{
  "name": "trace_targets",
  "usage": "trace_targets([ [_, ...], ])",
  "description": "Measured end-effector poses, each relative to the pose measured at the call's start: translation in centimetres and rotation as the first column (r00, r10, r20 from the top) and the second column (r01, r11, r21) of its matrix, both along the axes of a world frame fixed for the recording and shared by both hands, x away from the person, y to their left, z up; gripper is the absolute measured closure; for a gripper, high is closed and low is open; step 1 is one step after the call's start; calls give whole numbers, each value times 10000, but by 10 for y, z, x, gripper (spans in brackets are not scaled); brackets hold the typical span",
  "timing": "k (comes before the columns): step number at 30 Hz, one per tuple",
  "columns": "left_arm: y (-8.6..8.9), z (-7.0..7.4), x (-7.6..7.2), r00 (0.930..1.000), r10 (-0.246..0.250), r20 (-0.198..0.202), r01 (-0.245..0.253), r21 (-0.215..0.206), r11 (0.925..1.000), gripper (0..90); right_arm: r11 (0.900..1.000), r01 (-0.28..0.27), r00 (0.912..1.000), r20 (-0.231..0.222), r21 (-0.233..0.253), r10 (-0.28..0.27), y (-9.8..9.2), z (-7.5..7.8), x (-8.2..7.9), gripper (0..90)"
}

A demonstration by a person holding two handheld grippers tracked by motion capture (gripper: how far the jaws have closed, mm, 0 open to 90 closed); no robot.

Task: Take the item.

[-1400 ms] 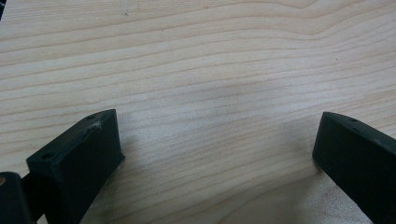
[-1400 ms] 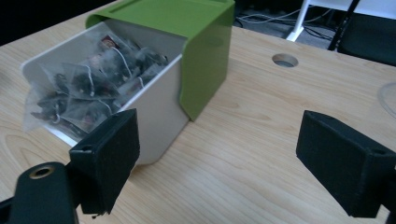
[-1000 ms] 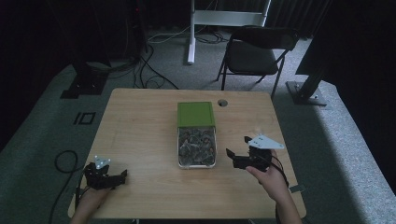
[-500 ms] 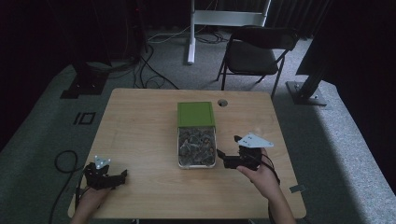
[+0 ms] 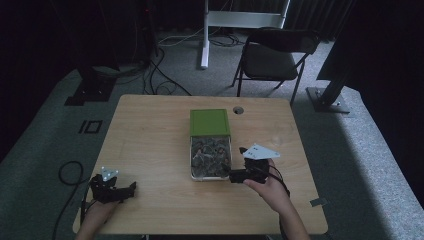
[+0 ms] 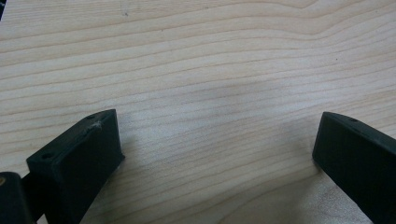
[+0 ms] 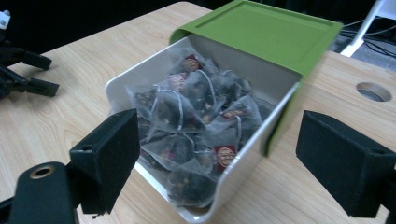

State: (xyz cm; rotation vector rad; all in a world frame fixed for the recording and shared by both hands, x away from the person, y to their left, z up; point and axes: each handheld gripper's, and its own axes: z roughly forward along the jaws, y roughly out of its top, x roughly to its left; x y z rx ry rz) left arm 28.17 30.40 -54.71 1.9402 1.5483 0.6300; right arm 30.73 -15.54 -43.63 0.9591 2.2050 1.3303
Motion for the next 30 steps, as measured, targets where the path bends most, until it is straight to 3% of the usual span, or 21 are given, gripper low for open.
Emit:
trace_targets([
  [30, 0, 0, 0, 10000, -32, -4, 32, 4, 10000, 17, 9931, -1075, 9938, -325, -465, 1061, 49, -15, 8, 179],
])
